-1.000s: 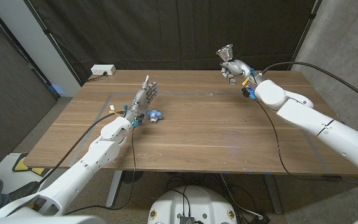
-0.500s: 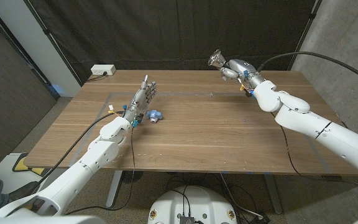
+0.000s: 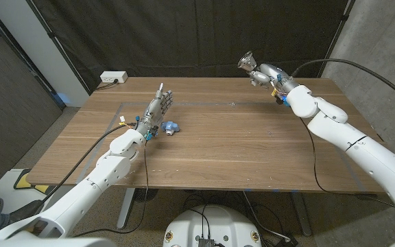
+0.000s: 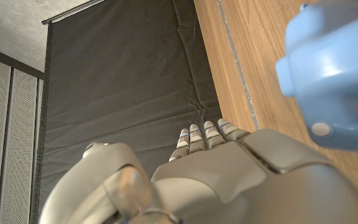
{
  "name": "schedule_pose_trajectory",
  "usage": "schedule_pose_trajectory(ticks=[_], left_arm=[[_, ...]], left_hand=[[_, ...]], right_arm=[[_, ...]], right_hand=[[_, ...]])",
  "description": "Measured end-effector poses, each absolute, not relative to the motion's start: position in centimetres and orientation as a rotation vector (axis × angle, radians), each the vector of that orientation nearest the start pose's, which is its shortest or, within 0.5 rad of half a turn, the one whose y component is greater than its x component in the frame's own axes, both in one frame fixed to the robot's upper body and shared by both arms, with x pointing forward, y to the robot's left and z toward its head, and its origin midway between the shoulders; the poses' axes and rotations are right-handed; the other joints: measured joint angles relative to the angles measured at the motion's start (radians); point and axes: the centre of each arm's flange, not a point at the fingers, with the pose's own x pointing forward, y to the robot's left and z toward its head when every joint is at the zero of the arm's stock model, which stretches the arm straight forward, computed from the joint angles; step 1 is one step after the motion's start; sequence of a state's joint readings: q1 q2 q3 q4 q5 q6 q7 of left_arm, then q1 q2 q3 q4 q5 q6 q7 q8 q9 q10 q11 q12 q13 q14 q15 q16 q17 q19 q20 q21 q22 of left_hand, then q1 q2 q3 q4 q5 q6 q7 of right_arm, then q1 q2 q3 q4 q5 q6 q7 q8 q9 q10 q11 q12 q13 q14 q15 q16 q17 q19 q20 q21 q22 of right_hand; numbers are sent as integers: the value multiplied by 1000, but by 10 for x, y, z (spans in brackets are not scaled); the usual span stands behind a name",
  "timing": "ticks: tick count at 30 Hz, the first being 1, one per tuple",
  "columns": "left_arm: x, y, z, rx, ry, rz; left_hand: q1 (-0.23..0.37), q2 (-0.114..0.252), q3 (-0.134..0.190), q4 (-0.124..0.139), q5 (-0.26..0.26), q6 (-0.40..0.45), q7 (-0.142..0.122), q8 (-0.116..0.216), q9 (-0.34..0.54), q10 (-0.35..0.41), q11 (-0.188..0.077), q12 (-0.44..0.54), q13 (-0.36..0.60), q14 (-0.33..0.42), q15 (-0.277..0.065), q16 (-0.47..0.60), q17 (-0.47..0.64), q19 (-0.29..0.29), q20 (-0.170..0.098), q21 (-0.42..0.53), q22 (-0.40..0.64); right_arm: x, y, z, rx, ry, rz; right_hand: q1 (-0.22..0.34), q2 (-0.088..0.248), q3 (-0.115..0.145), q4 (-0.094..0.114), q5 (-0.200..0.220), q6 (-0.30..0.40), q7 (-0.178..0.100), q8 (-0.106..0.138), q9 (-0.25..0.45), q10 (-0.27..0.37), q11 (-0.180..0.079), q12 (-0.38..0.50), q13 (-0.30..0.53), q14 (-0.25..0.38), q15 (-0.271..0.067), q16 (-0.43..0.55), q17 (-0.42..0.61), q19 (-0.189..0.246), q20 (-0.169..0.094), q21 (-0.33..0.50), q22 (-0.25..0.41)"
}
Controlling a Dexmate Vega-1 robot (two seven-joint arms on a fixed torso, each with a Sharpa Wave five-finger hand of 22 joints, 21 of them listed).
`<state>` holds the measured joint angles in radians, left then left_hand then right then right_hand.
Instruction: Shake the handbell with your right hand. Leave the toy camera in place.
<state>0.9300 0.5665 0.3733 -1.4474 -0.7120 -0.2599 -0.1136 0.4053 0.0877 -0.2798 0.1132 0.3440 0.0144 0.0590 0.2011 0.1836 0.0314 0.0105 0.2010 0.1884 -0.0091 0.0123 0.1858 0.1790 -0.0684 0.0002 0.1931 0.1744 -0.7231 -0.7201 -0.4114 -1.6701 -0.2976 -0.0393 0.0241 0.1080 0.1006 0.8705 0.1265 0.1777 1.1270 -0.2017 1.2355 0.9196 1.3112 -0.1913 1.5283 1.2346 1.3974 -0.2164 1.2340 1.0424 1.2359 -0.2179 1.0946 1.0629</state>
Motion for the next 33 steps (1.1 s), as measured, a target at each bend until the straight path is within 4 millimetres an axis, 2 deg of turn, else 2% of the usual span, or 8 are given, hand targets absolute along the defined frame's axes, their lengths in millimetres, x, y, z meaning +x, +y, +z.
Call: schedule_pose_trajectory(ticks=[5,7,8,10,13,26,30,33], left_arm=[[623,267,-40,-40,-577,-357],[623,267,-40,-40,-578,-358],[623,267,-40,-37,-576,-357],[622,266,-40,-36,-577,-358],[622,266,-40,-35,-575,-357],[618,261,-43,-33,-575,-358],[617,261,-43,-34,-575,-355],[616,260,-44,-35,-575,-355]], left_hand=[[0,0,0,0,0,0,0,0,0,0,0,0,0,0,0,0,0,0,0,0,0],[-9,9,0,0,0,0,0,0,0,0,0,0,0,0,0,0,0,0,0,0,0],[-9,9,0,0,0,0,0,0,0,0,0,0,0,0,0,0,0,0,0,0,0],[-9,9,0,0,0,0,0,0,0,0,0,0,0,0,0,0,0,0,0,0,0],[-9,9,0,0,0,0,0,0,0,0,0,0,0,0,0,0,0,0,0,0,0],[0,0,0,0,0,0,0,0,0,0,0,0,0,0,0,0,0,0,0,0,0],[0,0,-3,-3,0,0,0,0,0,0,0,0,0,0,0,0,0,0,0,0,0],[0,0,-7,-2,0,0,0,0,0,0,0,0,0,0,0,0,0,0,0,0,0]], right_arm=[[614,-273,90,-919,-658,90],[614,-270,88,-877,-652,131],[620,-279,83,-788,-628,145],[619,-277,82,-743,-625,182],[625,-285,75,-610,-604,211],[635,-295,45,-9,-535,381],[633,-296,47,120,-552,403],[626,-297,54,121,-583,406]], right_hand=[[5,5,0,0,0,0,0,5,5,0,0,2,0,0,0,0,0,3,-4,3,4],[5,5,0,0,0,0,0,11,14,0,0,2,0,0,0,0,2,3,-4,3,4],[5,5,0,0,0,-2,-2,11,13,0,0,2,0,0,0,2,2,3,-4,3,3],[5,5,0,0,0,-2,-2,11,9,0,0,2,-1,0,0,5,2,3,-4,3,3],[5,5,-2,2,0,-2,-2,11,1,0,0,2,-1,0,0,5,2,3,-4,3,2],[5,5,-3,3,0,-2,-2,-9,-45,-2,-2,2,-1,0,0,5,-3,3,-4,3,-2],[5,5,-6,6,0,-2,-2,-9,-49,-2,-2,2,-1,0,0,5,-3,3,-4,7,5],[5,5,-3,9,0,-2,-2,-9,-53,-2,-2,2,-1,0,0,5,-5,3,-4,8,13]])
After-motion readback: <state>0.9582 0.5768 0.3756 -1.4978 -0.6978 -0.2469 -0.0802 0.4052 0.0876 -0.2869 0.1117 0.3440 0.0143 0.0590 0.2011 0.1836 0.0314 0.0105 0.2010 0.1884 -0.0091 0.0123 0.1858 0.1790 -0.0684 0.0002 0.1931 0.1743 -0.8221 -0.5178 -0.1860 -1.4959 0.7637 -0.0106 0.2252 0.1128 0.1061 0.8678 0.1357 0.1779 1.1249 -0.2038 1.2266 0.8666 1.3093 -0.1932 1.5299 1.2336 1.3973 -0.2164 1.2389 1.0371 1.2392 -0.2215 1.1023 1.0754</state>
